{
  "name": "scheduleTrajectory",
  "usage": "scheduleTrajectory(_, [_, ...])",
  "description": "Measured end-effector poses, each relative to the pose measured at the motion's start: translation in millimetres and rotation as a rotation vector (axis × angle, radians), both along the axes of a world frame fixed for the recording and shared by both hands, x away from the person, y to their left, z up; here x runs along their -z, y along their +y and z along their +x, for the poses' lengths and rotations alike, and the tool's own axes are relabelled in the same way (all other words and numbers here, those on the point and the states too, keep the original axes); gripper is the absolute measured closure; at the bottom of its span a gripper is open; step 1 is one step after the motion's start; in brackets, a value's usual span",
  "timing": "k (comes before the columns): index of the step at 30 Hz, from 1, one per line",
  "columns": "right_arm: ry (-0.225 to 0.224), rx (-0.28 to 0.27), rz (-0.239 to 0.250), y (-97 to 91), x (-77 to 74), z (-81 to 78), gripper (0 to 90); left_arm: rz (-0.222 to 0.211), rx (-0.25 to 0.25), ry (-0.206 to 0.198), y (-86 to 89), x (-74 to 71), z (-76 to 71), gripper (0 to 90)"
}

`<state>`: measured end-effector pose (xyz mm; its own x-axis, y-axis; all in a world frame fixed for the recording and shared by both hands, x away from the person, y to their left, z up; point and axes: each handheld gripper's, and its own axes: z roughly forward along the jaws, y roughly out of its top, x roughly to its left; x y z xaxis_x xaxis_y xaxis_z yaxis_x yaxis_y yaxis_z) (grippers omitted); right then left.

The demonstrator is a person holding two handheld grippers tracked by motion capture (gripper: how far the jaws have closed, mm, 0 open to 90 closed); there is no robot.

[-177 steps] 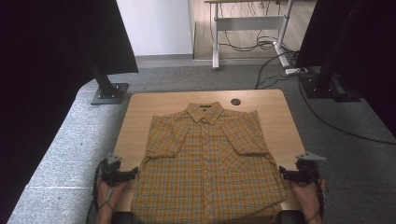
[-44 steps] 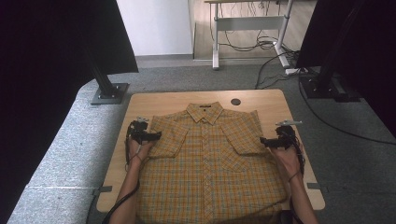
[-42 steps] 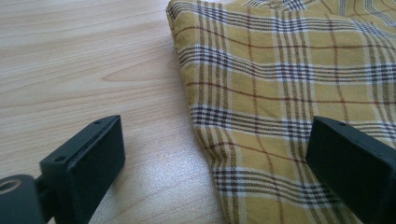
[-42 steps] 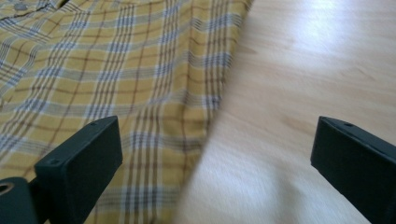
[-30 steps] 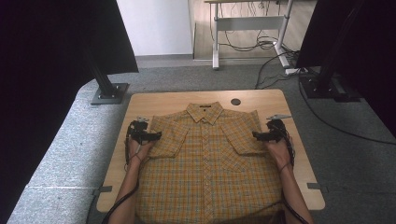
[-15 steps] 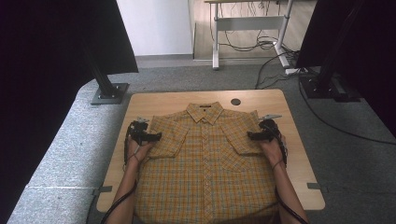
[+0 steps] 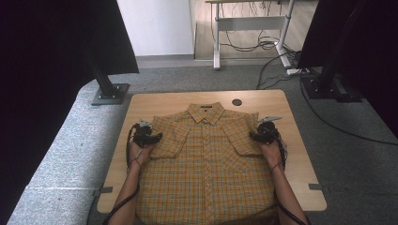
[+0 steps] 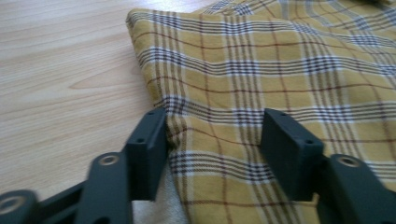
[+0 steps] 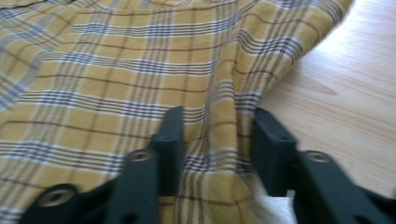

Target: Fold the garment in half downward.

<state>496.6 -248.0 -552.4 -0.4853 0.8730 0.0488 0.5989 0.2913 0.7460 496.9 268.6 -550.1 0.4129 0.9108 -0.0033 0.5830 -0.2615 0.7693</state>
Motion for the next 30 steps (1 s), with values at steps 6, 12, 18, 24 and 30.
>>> scheduleTrajectory(6, [0.017,0.001,0.02,4.3,-1.0,-2.6,76.8,-0.05,0.026,0.009,0.4,0.0,-3.8,75.8])
scheduleTrajectory(12, [0.003,-0.001,0.006,4.3,-4.0,-5.9,78.1,-0.101,0.025,0.006,6.8,-1.2,-5.5,80.5])
scheduleTrajectory(18, [-0.048,-0.01,0.038,-1.3,-20.4,-17.1,78.1,-0.133,0.037,-0.056,13.1,-17.5,-16.4,80.7])
scheduleTrajectory(24, [-0.12,-0.042,0.009,-1.8,-53.0,-42.2,78.2,-0.121,0.073,-0.131,12.7,-46.0,-33.3,81.1])
scheduleTrajectory(30, [-0.171,-0.062,0.013,-7.2,-76.3,-75.0,78.3,-0.135,0.107,-0.204,12.0,-75.2,-68.0,81.1])
